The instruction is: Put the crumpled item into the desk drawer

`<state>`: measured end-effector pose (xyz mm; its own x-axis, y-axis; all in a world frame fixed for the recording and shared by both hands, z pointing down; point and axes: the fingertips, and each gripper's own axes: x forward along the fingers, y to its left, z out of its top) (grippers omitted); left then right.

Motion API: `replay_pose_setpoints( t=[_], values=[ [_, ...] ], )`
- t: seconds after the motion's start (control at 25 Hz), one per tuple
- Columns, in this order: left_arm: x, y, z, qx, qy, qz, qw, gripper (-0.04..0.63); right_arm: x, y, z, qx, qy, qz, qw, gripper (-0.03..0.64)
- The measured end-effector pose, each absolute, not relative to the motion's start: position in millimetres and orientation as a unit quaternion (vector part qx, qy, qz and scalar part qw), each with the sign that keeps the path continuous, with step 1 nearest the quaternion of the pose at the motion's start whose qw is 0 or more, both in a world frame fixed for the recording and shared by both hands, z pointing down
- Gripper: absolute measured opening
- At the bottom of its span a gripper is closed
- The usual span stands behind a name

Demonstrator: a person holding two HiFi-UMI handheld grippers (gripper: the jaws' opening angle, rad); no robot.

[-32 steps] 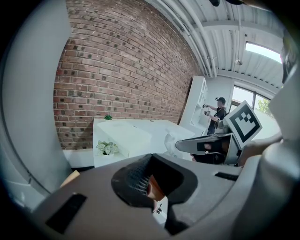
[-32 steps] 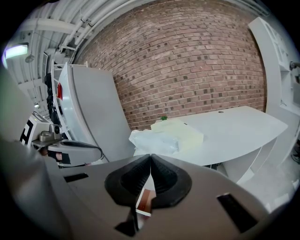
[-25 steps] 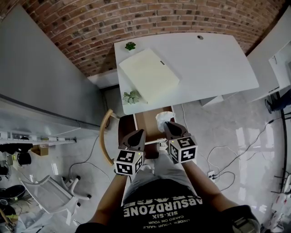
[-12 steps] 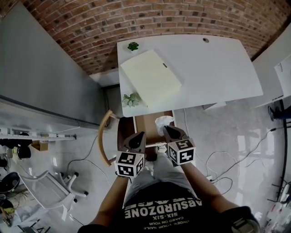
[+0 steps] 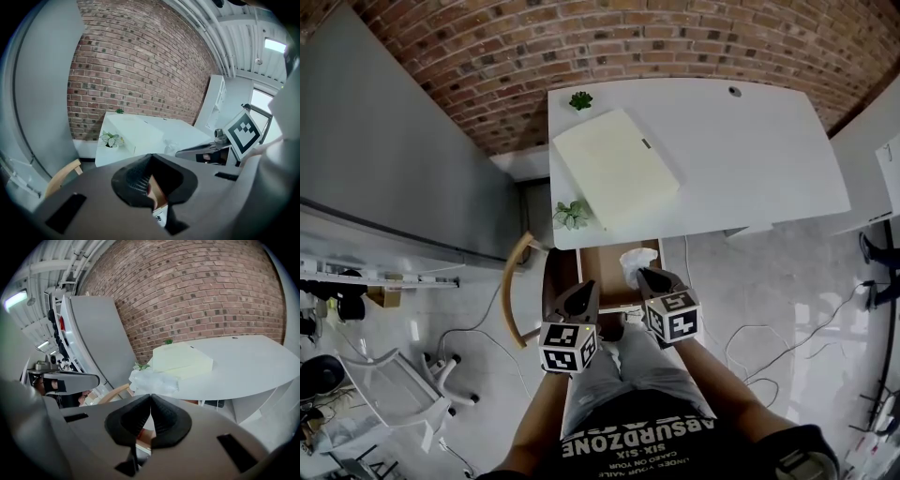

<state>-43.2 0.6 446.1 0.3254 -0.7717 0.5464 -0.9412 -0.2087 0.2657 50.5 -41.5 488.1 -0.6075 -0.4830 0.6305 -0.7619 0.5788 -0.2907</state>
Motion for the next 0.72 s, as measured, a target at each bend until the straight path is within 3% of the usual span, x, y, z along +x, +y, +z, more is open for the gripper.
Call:
replay_pose_setpoints(
  t=[0.72],
  values=[
    [-54.8, -7.8, 463.2, 0.775, -0.54, 0.163, 0.283, 0.003, 35.4, -45.1, 524.9, 0.376, -0.839, 0.28, 0.277, 0.0]
  ],
)
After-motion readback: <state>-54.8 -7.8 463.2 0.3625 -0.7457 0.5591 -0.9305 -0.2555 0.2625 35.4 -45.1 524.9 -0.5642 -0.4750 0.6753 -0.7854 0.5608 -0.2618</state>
